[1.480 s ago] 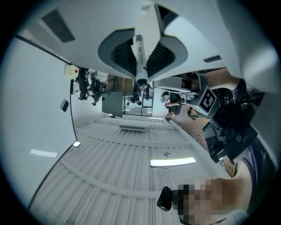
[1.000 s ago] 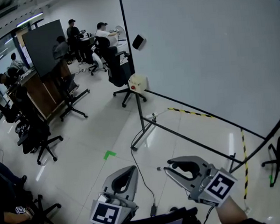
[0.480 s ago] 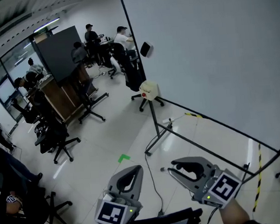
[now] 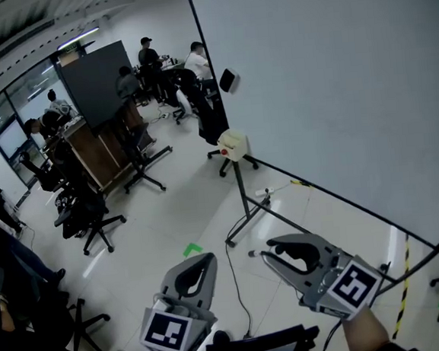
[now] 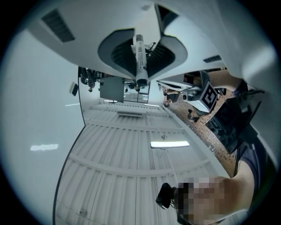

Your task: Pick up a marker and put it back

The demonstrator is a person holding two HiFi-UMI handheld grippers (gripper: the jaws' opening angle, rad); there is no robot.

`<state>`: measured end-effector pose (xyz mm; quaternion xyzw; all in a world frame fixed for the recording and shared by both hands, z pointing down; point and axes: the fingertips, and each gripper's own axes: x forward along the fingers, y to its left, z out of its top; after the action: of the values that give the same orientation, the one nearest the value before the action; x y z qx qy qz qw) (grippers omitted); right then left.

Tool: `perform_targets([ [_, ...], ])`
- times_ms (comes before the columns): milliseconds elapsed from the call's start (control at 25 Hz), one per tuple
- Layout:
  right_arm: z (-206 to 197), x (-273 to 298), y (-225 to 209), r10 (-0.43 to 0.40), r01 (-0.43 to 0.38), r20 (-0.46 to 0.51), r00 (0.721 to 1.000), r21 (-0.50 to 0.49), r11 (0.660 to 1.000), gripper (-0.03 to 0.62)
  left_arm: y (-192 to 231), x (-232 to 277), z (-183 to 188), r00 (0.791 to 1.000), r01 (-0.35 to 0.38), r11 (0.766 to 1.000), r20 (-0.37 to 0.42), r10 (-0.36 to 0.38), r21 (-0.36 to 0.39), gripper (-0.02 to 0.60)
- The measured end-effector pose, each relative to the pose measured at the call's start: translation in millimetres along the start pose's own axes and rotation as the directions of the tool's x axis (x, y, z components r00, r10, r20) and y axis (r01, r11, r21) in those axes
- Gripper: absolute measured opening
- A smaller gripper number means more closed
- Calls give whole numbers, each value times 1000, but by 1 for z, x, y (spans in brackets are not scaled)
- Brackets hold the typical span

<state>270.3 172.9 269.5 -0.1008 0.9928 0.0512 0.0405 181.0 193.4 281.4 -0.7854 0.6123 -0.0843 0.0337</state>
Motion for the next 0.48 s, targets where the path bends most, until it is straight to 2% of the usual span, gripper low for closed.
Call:
perform_targets([
  [240, -4, 22, -7, -22, 22, -23, 999, -37, 999, 98, 24, 6, -3, 999, 9, 1000, 44, -9, -11, -2],
  [480, -29, 76, -26, -57, 54, -88, 994, -42, 998, 98, 79, 25, -20, 996, 41, 998, 77, -38, -38, -2],
])
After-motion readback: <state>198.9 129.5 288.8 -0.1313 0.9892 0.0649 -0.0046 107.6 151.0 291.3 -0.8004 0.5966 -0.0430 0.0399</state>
